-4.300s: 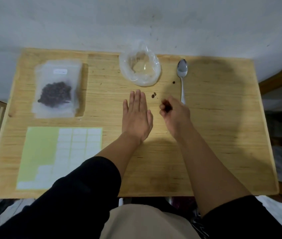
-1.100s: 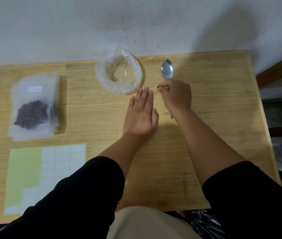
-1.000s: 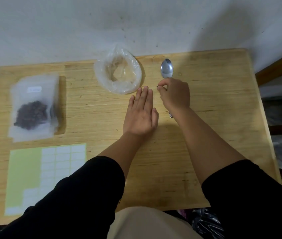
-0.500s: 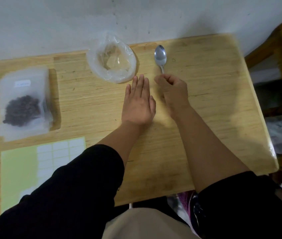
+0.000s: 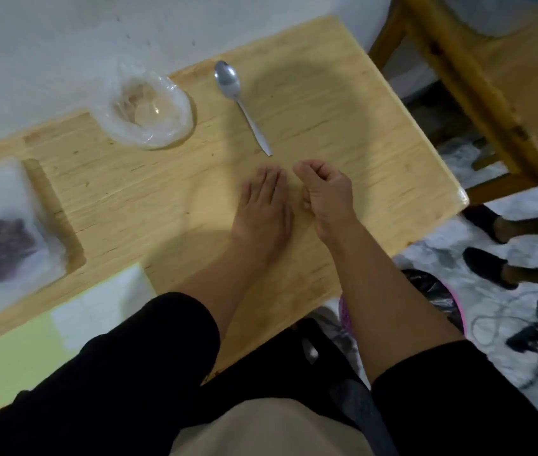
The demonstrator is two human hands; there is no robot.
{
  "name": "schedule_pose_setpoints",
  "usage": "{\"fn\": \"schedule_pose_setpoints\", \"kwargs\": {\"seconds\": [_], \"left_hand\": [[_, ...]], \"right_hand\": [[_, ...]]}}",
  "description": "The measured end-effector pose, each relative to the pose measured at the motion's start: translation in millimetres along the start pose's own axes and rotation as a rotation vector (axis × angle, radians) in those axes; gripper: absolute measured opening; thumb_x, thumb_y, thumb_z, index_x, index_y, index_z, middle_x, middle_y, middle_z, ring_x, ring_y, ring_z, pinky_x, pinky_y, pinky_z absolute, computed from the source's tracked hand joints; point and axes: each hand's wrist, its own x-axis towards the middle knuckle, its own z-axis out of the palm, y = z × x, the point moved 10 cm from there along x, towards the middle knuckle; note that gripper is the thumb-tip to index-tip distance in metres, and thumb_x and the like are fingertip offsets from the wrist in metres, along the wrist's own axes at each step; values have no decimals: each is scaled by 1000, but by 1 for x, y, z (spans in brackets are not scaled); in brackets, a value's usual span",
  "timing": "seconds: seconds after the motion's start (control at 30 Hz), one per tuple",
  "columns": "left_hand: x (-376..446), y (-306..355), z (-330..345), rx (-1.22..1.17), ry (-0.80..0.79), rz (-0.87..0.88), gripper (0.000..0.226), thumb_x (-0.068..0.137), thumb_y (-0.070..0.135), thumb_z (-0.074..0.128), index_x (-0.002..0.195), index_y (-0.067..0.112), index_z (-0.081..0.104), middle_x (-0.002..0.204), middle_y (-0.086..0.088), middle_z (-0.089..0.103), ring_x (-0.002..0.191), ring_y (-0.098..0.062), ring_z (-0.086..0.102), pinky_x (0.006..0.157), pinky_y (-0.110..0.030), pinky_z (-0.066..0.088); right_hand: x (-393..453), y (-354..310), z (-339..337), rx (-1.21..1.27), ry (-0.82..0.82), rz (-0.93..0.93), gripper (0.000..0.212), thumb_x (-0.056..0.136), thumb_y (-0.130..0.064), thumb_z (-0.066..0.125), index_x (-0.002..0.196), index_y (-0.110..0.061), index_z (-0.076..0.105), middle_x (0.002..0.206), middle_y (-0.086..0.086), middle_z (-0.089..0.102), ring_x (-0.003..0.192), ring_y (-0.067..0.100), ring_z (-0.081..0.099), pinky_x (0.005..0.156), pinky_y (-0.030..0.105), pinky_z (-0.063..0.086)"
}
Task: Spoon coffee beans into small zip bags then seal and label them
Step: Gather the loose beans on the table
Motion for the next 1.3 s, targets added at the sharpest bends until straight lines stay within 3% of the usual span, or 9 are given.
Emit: {"fn": "schedule_pose_setpoints", "kwargs": {"seconds": [0.23, 0.5, 0.6, 0.77, 0.9, 1.03, 1.1, 1.2, 1.3], "left_hand": [[14, 85, 40, 86, -194, 166, 57, 101, 28, 22, 150, 7, 2, 160, -7, -1, 147, -22, -7, 117, -41, -5], [21, 208, 84, 126, -263, 407, 57, 101, 29, 26, 150, 7, 6, 159, -8, 4, 147, -24, -3, 116, -44, -1], [28, 241, 100, 145, -288, 431, 55, 101, 23, 24, 150, 8, 4, 160, -7, 3, 147, -23, -3, 116, -45, 0], [37, 268, 106, 98, -178, 447, 64, 91, 31, 11, 147, 2, 21, 155, -16, 21, 145, -30, 15, 115, -49, 9], [34, 274, 110, 150, -132, 475, 71, 86, 35, 8, 147, 0, 22, 154, -18, 23, 144, -33, 19, 114, -50, 10], [33, 275, 116, 229, -144, 491, 72, 88, 38, 7, 147, -2, 18, 155, -20, 19, 144, -35, 16, 114, -51, 7], [33, 275, 116, 249, -142, 491, 70, 89, 36, 9, 147, -2, 17, 155, -20, 18, 144, -35, 15, 114, -51, 9], [34, 273, 119, 286, -163, 471, 62, 95, 29, 21, 149, 1, 9, 157, -17, 10, 146, -31, 10, 115, -49, 7], [35, 273, 120, 299, -188, 456, 64, 97, 27, 31, 150, 2, 4, 158, -15, 5, 146, -29, 4, 115, -47, 5]], "right_hand": [[-21, -9, -96, -3, 199, -59, 5, 83, -15, 68, 79, -16, 65, 55, -1, 44, 41, 6, 36, 40, 19, 33], [-44, -4, -230, 128, 416, -13, 3, 86, -10, 64, 88, -8, 64, 48, -6, 48, 39, 5, 37, 39, 16, 32], [-57, 7, -288, 115, 558, -3, 8, 85, -12, 65, 78, -14, 64, 47, -8, 46, 36, 2, 36, 39, 15, 32], [-83, 44, -376, -4, 802, 70, 20, 85, -11, 64, 67, -20, 57, 60, -1, 49, 54, 11, 45, 57, 25, 42], [-108, 68, -422, -144, 909, 115, 6, 89, -7, 55, 85, -11, 57, 75, 1, 56, 76, 17, 54, 76, 27, 45], [-116, 85, -442, -350, 896, 222, 22, 91, -13, 53, 110, -7, 61, 97, 6, 61, 88, 20, 58, 79, 23, 43], [-111, 90, -442, -551, 835, 280, 33, 91, -21, 51, 121, -8, 56, 123, 12, 56, 109, 29, 56, 94, 32, 44], [-104, 94, -427, -783, 691, 344, 52, 95, -28, 45, 141, -7, 34, 150, 11, 28, 138, 30, 29, 114, 41, 25], [-96, 85, -409, -1009, 580, 346, 59, 98, -32, 36, 147, -6, 18, 156, 10, 14, 145, 25, 7, 118, 41, 12]]}}
